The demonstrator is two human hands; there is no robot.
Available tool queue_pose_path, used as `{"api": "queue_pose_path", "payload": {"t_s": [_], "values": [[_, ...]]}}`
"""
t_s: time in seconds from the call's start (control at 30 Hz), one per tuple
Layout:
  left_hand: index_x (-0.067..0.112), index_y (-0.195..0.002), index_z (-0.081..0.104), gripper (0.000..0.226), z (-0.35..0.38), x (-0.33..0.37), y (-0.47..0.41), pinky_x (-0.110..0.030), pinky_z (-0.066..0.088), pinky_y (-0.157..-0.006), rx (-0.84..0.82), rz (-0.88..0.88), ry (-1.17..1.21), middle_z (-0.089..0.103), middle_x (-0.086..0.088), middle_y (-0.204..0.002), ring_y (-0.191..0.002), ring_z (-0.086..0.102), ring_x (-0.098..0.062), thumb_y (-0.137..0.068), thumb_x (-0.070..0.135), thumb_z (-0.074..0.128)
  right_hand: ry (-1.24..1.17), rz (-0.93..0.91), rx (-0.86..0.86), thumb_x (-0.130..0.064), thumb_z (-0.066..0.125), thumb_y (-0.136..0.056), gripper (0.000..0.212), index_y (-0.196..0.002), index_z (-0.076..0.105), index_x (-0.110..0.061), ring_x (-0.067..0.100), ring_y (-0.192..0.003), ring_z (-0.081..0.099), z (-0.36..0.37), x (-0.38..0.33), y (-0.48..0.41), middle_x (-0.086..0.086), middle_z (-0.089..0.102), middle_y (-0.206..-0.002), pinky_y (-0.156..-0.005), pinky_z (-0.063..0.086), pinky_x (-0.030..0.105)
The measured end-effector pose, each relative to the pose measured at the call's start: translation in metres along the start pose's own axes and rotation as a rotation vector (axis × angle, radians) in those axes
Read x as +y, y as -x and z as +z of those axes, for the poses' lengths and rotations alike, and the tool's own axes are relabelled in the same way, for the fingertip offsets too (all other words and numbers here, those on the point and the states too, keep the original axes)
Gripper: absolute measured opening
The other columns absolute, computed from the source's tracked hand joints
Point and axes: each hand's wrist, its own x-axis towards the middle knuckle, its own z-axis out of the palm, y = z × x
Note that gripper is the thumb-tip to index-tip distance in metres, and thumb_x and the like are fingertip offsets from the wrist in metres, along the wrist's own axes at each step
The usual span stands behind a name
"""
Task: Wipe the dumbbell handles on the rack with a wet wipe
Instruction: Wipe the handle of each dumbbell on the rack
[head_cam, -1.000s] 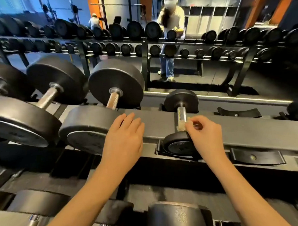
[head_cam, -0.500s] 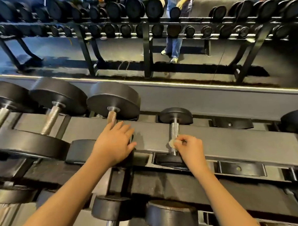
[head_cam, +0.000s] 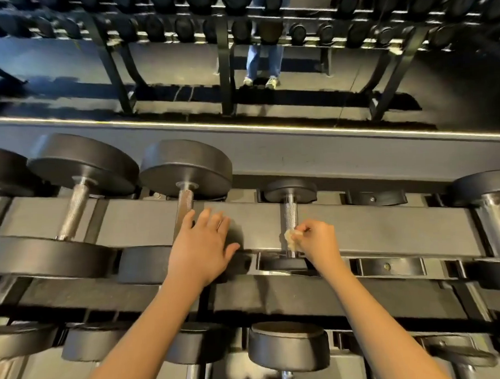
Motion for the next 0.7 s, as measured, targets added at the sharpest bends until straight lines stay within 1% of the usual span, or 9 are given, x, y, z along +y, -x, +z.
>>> {"api": "queue_pose_path", "payload": {"t_s": [0.03, 0.07, 0.13, 0.17, 0.3, 0.37, 0.5, 0.6, 0.7], "values": [[0.016, -0.152, 0.012, 0.065, 0.001, 0.0, 0.0, -0.045, 0.007, -0.118, 0.002, 0.007, 0.002, 0.015, -0.004, -0.159, -0.147, 0.006, -0.025, -0.099, 0.053, 0.016, -0.008, 0.012, 0.035, -0.003, 0.064, -0.082, 0.009, -0.074, 0.068, -0.005, 0.027, -0.071, 0.059, 0.001, -0.005, -0.004, 0.015, 0.065, -0.073, -0.061, 0.039, 0.028], [0.016, -0.152, 0.011, 0.065, 0.001, 0.0, -0.001, -0.045, 0.007, -0.118, -0.014, 0.01, 0.011, 0.014, -0.004, -0.159, -0.147, 0.006, -0.025, -0.099, 0.053, 0.016, -0.032, 0.02, 0.087, -0.003, 0.065, -0.082, 0.008, -0.087, 0.071, -0.006, 0.027, -0.077, 0.061, 0.002, -0.011, -0.008, 0.014, 0.067, -0.08, -0.065, 0.042, 0.026], [0.016, -0.152, 0.012, 0.064, 0.0, 0.001, -0.003, -0.045, 0.008, -0.118, -0.035, 0.018, 0.024, 0.015, -0.005, -0.159, -0.147, 0.007, -0.026, -0.1, 0.052, 0.016, -0.104, 0.052, 0.184, -0.006, 0.067, -0.083, 0.03, -0.113, 0.065, -0.006, 0.023, -0.085, 0.062, 0.003, -0.021, -0.018, 0.011, 0.068, -0.091, -0.074, 0.045, 0.025], [0.015, -0.152, 0.013, 0.063, 0.0, 0.0, -0.003, -0.045, 0.01, -0.118, -0.042, 0.022, 0.019, 0.016, -0.006, -0.158, -0.146, 0.008, -0.027, -0.1, 0.051, 0.016, -0.133, 0.083, 0.212, -0.008, 0.068, -0.084, 0.033, -0.117, 0.062, -0.006, 0.021, -0.085, 0.061, 0.003, -0.025, -0.021, 0.01, 0.067, -0.093, -0.075, 0.044, 0.025], [0.013, -0.151, 0.015, 0.064, 0.0, 0.0, -0.002, -0.045, 0.013, -0.117, -0.062, 0.032, 0.026, 0.02, -0.008, -0.157, -0.146, 0.01, -0.029, -0.1, 0.052, 0.016, -0.091, 0.179, 0.194, -0.009, 0.067, -0.085, 0.017, -0.099, 0.069, 0.0, 0.027, -0.086, 0.061, 0.008, -0.022, -0.007, 0.016, 0.069, -0.093, -0.072, 0.042, 0.027], [0.013, -0.151, 0.015, 0.065, 0.0, -0.001, -0.002, -0.045, 0.015, -0.116, -0.055, 0.037, 0.029, 0.021, -0.008, -0.157, -0.146, 0.011, -0.029, -0.099, 0.052, 0.016, -0.096, 0.185, 0.16, -0.007, 0.067, -0.085, 0.012, -0.094, 0.071, -0.001, 0.024, -0.082, 0.061, 0.008, -0.016, 0.005, 0.014, 0.07, -0.09, -0.07, 0.041, 0.026], [0.013, -0.151, 0.015, 0.066, -0.001, -0.002, -0.001, -0.045, 0.015, -0.117, -0.056, 0.031, 0.043, 0.021, -0.008, -0.156, -0.146, 0.01, -0.028, -0.099, 0.053, 0.016, -0.154, 0.207, 0.197, -0.01, 0.066, -0.086, 0.012, -0.093, 0.074, -0.004, 0.019, -0.077, 0.06, 0.013, -0.018, -0.006, 0.005, 0.068, -0.083, -0.067, 0.04, 0.024], [0.014, -0.151, 0.017, 0.066, -0.002, -0.002, -0.001, -0.044, 0.015, -0.116, -0.051, 0.023, 0.048, 0.023, -0.008, -0.156, -0.145, 0.011, -0.028, -0.099, 0.054, 0.017, -0.225, 0.192, 0.273, -0.012, 0.064, -0.088, 0.016, -0.099, 0.073, -0.004, 0.019, -0.08, 0.061, 0.015, -0.03, -0.031, 0.01, 0.071, -0.089, -0.07, 0.043, 0.025], [0.014, -0.15, 0.019, 0.065, -0.003, -0.002, -0.001, -0.043, 0.017, -0.115, -0.041, 0.02, 0.043, 0.025, -0.008, -0.154, -0.144, 0.014, -0.027, -0.099, 0.054, 0.017, -0.226, 0.186, 0.274, -0.013, 0.063, -0.089, 0.018, -0.102, 0.071, -0.004, 0.019, -0.082, 0.061, 0.012, -0.031, -0.035, 0.011, 0.07, -0.093, -0.072, 0.045, 0.027]]}}
